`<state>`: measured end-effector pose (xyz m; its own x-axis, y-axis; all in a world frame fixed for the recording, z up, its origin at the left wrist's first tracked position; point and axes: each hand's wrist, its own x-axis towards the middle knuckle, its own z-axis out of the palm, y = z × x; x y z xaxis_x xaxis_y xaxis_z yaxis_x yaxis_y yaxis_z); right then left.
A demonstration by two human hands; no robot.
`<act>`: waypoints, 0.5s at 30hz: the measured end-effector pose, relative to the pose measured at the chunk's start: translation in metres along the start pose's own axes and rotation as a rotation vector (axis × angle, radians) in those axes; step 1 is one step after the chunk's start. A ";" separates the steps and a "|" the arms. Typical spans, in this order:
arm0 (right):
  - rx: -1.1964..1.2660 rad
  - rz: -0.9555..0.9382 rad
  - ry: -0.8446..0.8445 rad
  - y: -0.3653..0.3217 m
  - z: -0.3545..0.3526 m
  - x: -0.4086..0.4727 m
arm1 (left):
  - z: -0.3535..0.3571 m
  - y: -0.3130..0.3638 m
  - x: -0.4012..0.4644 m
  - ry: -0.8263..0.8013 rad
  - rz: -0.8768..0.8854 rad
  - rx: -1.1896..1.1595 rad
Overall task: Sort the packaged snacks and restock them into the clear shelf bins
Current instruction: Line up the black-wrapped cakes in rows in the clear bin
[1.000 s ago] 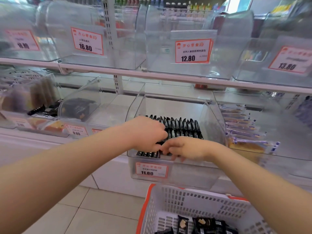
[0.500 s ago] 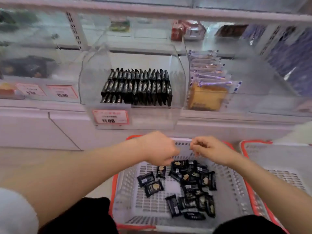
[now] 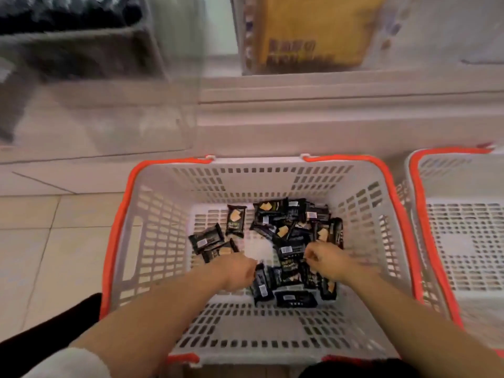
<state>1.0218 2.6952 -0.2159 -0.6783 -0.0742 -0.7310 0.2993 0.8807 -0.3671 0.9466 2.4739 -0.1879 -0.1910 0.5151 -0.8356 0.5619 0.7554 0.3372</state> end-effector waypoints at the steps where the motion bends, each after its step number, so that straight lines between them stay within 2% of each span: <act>1: -0.048 -0.005 -0.003 0.002 0.004 0.010 | 0.009 -0.002 0.009 -0.006 -0.023 -0.040; 7: -0.351 -0.117 0.131 0.004 0.035 0.047 | 0.051 -0.005 0.046 -0.029 -0.221 -0.334; 12: -0.358 -0.075 0.226 0.005 0.050 0.052 | 0.071 0.015 0.068 0.113 -0.532 -0.761; 14: -0.259 -0.003 0.174 0.004 0.048 0.049 | 0.079 0.019 0.076 0.212 -0.672 -0.879; 15: -0.132 0.058 0.140 0.003 0.046 0.046 | 0.081 0.020 0.078 0.271 -0.730 -0.945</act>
<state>1.0220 2.6729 -0.2767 -0.7520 0.0357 -0.6582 0.2562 0.9359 -0.2419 1.0087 2.4966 -0.2818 -0.4413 -0.1702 -0.8811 -0.5314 0.8408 0.1037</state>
